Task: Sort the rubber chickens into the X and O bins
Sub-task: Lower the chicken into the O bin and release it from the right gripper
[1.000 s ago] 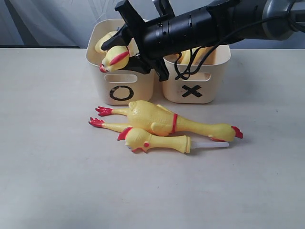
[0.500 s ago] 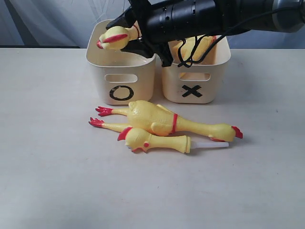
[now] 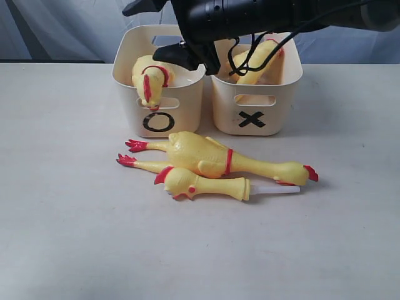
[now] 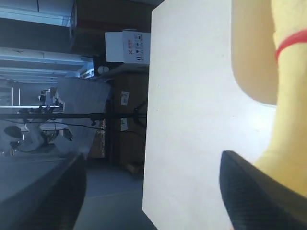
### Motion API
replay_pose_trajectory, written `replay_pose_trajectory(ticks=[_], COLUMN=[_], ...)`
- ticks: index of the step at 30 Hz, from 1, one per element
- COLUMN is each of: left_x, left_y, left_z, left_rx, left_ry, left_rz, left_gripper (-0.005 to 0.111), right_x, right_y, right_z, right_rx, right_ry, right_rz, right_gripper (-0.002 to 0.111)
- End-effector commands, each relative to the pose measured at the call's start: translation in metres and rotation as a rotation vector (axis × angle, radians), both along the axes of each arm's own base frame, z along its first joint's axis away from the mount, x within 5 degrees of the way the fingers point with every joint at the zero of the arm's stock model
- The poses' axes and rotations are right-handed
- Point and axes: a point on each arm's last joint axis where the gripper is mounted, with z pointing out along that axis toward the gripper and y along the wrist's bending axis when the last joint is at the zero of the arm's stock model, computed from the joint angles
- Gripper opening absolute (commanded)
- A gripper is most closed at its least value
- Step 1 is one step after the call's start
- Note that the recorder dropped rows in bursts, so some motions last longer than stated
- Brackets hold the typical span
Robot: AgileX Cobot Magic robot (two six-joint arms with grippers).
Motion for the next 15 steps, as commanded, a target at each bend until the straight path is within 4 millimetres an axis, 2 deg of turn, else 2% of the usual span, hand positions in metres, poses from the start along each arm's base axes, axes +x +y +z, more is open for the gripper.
replay_pose_trajectory(ticks=[1, 6, 15], left_x=[0.0, 0.0, 0.0], left_y=[0.0, 0.0, 0.0], left_z=[0.0, 0.0, 0.0], left_rx=[-0.006, -0.006, -0.006], left_ry=[-0.008, -0.008, -0.008], left_rz=[0.002, 0.002, 0.002], left_gripper=[0.014, 0.014, 0.014], right_x=[-0.005, -0.011, -0.04], right_y=[-0.003, -0.007, -0.035], right_z=[0.02, 0.03, 0.062], right_rx=[0.023, -0.043, -0.411], right_ry=[-0.052, -0.127, -0.446], right_rz=[0.028, 0.056, 0.199], right_gripper=[0.072, 0.072, 0.072])
